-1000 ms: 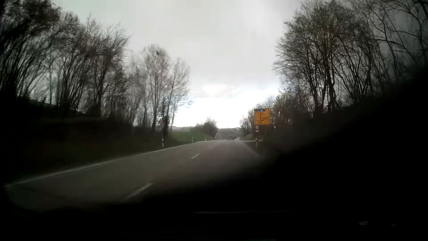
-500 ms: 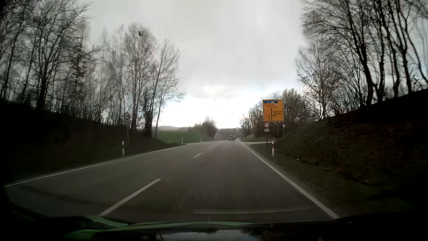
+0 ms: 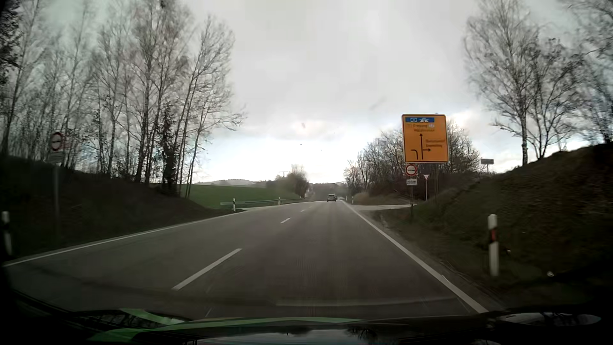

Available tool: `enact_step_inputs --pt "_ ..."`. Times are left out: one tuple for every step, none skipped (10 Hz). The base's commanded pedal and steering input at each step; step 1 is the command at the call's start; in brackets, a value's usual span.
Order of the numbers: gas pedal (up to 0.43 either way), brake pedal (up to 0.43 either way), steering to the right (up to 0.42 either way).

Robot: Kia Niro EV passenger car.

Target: Follow the waypoints while adhering to traffic rules and regulations

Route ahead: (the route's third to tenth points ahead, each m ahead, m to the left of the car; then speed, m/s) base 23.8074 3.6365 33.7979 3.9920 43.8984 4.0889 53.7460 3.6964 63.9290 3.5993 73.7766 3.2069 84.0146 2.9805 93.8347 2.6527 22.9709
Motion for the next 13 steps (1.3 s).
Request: enact_step_inputs --pt "0.150 0.000 -0.002" --pt "0.150 0.000 -0.002" --pt "0.150 0.000 -0.002" --pt "0.138 0.000 -0.002" --pt "0.138 0.000 -0.002" --pt "0.138 0.000 -0.002" --pt "0.138 0.000 -0.001" --pt "0.138 0.000 -0.001" --pt "0.138 0.000 -0.001" --pt "0.138 0.000 -0.001" --pt "0.130 0.000 0.000" --pt "0.130 0.000 0.000" --pt "0.130 0.000 0.000"
